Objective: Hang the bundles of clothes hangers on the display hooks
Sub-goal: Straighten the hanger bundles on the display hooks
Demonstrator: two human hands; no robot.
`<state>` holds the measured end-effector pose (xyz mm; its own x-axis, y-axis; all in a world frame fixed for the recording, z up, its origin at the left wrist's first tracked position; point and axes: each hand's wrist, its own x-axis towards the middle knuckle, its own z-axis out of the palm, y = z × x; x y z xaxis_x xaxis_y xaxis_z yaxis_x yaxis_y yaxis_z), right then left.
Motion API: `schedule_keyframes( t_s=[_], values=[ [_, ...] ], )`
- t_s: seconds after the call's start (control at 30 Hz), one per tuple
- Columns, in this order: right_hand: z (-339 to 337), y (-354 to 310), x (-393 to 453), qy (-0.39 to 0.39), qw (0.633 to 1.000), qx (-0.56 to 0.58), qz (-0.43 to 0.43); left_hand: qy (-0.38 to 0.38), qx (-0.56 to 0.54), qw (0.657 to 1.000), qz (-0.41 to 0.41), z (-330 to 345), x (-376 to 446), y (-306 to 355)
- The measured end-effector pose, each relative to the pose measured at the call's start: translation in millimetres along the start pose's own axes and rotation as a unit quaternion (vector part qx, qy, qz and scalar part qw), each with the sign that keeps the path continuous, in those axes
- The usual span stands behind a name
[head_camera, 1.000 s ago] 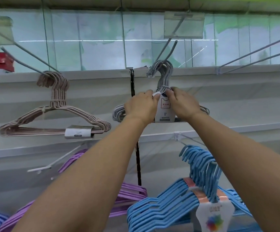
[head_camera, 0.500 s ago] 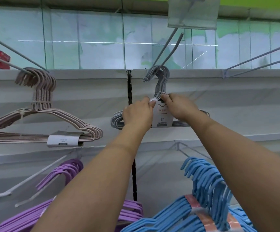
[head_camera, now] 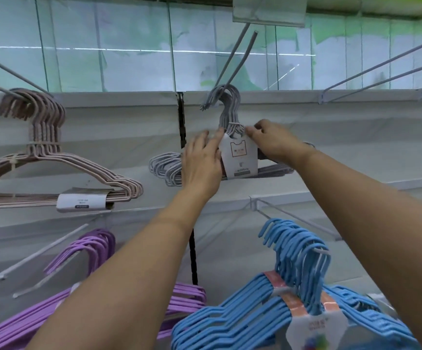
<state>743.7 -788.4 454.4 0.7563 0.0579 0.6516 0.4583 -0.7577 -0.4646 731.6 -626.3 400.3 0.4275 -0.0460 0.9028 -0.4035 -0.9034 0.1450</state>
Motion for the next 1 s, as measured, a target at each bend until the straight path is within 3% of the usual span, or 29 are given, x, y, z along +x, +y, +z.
schedule_keyframes(
  t_s=[0.17, 0.27, 0.33, 0.4, 0.47, 0.53, 0.6, 0.8, 1.0],
  values=[
    [-42, 17, -25, 0.052, 0.995, 0.087, 0.012, 0.027, 0.019, 0.999, 0.004, -2, -31, 13],
    [-58, 57, -37, 0.096, 0.964, 0.236, 0.08, 0.099, 0.006, 0.995, -0.01, -1, -59, 27],
    [-47, 90, -52, 0.116, 0.947, 0.263, 0.14, 0.132, -0.012, 0.991, -0.033, 6, -82, 39],
    [-26, 127, -75, 0.109, 0.952, 0.214, 0.188, 0.053, -0.059, 0.994, -0.068, 12, -104, 56],
    [-2, 152, -105, 0.06, 0.967, 0.133, 0.209, -0.139, -0.115, 0.974, -0.137, 22, -126, 68],
    [20, 163, -133, -0.023, 0.975, 0.085, 0.203, -0.339, -0.228, 0.89, -0.204, 29, -145, 74],
    [38, 168, -158, -0.103, 0.971, 0.093, 0.193, -0.425, -0.276, 0.827, -0.243, 32, -158, 73],
    [78, 167, -190, -0.164, 0.928, 0.25, 0.223, -0.522, -0.102, 0.823, -0.202, 45, -184, 67],
    [81, 167, -194, -0.207, 0.969, 0.04, 0.132, -0.469, -0.03, 0.853, -0.226, 66, -206, 80]
  ],
)
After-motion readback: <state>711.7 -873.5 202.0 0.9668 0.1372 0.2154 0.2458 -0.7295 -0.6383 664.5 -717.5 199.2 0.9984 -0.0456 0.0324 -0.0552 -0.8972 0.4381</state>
